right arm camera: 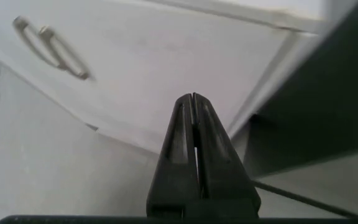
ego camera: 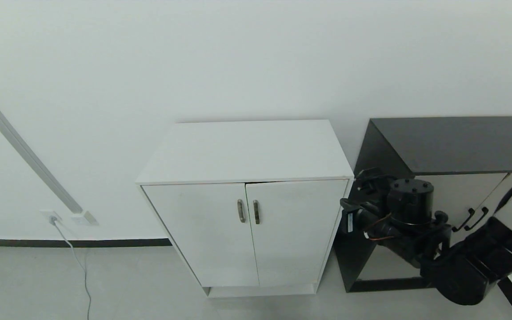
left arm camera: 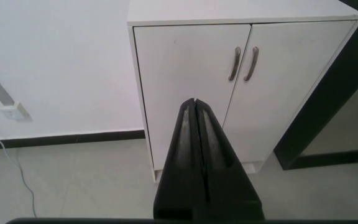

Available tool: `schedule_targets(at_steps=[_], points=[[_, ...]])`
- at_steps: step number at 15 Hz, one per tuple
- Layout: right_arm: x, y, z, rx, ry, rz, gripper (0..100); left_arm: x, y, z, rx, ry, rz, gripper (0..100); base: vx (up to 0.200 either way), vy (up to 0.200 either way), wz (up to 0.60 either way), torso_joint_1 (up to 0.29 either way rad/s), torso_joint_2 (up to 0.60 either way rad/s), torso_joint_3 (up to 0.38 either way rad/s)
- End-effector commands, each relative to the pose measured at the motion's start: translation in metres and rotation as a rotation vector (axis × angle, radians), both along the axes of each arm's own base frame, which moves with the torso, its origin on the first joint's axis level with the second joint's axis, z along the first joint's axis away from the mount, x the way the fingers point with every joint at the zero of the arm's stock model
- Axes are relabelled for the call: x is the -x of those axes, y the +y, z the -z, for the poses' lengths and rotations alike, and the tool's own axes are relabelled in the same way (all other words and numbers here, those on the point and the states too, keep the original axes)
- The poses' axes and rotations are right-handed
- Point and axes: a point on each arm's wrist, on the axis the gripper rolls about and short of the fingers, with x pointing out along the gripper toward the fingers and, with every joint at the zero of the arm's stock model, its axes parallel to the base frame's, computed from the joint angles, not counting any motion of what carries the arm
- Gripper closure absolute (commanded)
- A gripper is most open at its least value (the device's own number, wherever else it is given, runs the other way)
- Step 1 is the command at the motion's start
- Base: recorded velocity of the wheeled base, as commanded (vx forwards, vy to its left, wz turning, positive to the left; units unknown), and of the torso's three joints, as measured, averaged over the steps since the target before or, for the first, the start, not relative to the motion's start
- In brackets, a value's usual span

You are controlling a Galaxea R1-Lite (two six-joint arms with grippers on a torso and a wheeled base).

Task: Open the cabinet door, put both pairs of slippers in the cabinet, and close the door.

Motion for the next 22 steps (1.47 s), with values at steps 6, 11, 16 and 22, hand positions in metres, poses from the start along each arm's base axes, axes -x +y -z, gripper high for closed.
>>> schedule_targets(at_steps=[6,11,16,22], points=[[0.039,-0.098,-0.026,0.006,-0.013,0.271,100,0.000,0.000,0.000,-0.001,0.002,0.000,100,0.000,0.000,0.00,0.000,0.00,0.000],[0.090,-0.129,-0.029,0.039,-0.015,0.335,100,0.000,0.000,0.000,0.001,0.001,0.000,100,0.000,0.000,0.00,0.000,0.00,0.000],[0.140,-0.144,-0.021,0.040,-0.001,0.355,100,0.000,0.000,0.000,0.001,0.002,0.000,100,0.000,0.000,0.00,0.000,0.00,0.000],[0.183,-0.152,-0.018,0.026,0.000,0.355,100,0.000,0.000,0.000,0.001,0.002,0.000,100,0.000,0.000,0.00,0.000,0.00,0.000]])
